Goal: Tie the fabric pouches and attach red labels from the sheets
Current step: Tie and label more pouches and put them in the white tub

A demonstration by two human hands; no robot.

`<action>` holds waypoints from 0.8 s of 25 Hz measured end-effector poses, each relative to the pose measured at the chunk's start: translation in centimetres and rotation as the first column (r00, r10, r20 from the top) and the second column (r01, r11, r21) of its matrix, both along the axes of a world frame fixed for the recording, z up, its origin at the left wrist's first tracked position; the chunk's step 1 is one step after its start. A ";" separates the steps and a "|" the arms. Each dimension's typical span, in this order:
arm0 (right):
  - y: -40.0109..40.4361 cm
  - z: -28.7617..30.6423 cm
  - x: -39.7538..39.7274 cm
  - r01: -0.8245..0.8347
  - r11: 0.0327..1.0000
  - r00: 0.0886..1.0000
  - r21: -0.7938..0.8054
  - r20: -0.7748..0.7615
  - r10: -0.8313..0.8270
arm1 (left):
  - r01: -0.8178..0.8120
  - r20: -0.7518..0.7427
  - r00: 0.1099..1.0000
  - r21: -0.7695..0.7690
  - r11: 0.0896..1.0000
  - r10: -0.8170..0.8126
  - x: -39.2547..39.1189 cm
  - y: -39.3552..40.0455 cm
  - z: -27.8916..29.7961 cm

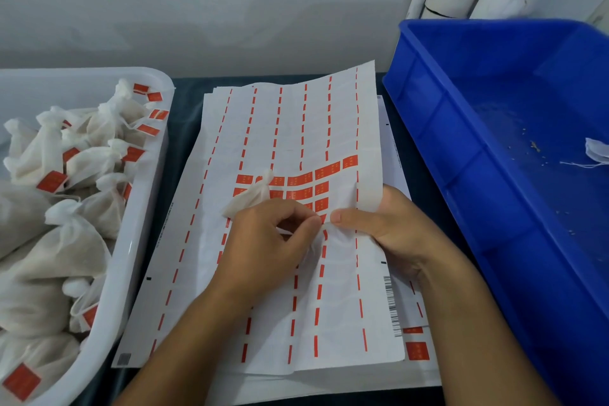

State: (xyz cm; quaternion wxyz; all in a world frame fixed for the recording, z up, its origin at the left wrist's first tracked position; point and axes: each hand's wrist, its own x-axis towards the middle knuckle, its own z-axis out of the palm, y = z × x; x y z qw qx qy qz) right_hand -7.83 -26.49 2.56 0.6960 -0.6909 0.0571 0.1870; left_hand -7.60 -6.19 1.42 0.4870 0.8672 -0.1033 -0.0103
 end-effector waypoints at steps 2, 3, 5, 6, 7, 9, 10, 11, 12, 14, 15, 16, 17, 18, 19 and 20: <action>0.0 0.1 0.0 0.006 1.000 1.000 0.001 0.000 -0.006 | 0.010 0.012 1.000 0.052 0.999 -0.011 0.1 -0.1 0.1; 0.0 0.1 0.0 0.009 1.000 1.000 0.000 0.001 -0.009 | 0.014 0.019 1.000 0.083 0.996 -0.016 0.1 -0.1 0.0; 0.0 0.1 0.0 0.013 1.000 1.000 0.001 0.002 -0.013 | 0.012 0.023 1.000 0.129 0.992 -0.016 0.2 -0.3 -0.1; 0.1 0.2 0.0 0.014 1.000 1.000 0.001 0.000 -0.014 | 0.006 0.020 1.000 0.139 0.990 -0.008 0.2 -0.3 -0.3; 0.1 0.2 0.0 0.013 1.000 1.000 0.002 -0.001 -0.013 | -0.002 0.016 1.000 0.142 0.990 0.000 0.3 -0.3 -0.4; 0.1 0.4 0.0 0.005 1.000 1.000 0.002 0.001 -0.005 | -0.012 -0.001 1.000 0.138 0.990 0.013 0.3 -0.2 -0.6; 0.1 0.5 0.0 -0.001 1.000 1.000 0.000 0.003 0.001 | -0.013 -0.012 1.000 0.130 0.991 0.014 0.4 -0.2 -0.7; 0.0 0.5 -0.1 -0.005 1.000 1.000 -0.002 0.006 0.005 | -0.013 -0.020 1.000 0.122 0.992 0.016 0.4 -0.2 -0.7; -0.1 0.5 -0.1 -0.004 1.000 1.000 -0.005 0.006 0.004 | -0.017 -0.025 0.999 0.117 0.993 0.020 0.4 -0.2 -0.8; -0.4 0.7 -0.1 0.008 0.999 1.000 -0.031 0.013 -0.008 | -0.032 -0.030 0.999 0.105 0.994 0.035 0.3 -0.3 -0.8; -0.6 0.8 -0.1 0.012 0.998 1.000 -0.066 0.025 -0.010 | -0.041 -0.034 0.998 0.094 0.995 0.045 0.3 -0.3 -0.9; -0.8 0.9 -0.1 0.013 0.993 0.999 -0.116 0.041 -0.008 | -0.050 -0.038 0.998 0.084 0.995 0.053 0.3 -0.2 -0.8; -1.1 0.9 -0.1 0.015 0.986 0.999 -0.169 0.054 -0.006 | -0.056 -0.041 0.997 0.075 0.996 0.059 0.3 -0.2 -0.8; -1.4 0.9 -0.1 0.028 0.976 0.998 -0.218 0.060 -0.015 | -0.059 -0.046 0.997 0.064 0.996 0.062 0.4 -0.2 -0.8; -1.6 0.9 -0.1 0.054 0.962 0.997 -0.266 0.059 -0.040 | -0.062 -0.051 0.997 0.055 0.997 0.065 0.4 -0.2 -0.7; -1.8 0.8 -0.1 0.085 0.942 0.996 -0.323 0.055 -0.071 | -0.068 -0.057 0.996 0.047 0.997 0.071 0.4 -0.2 -0.6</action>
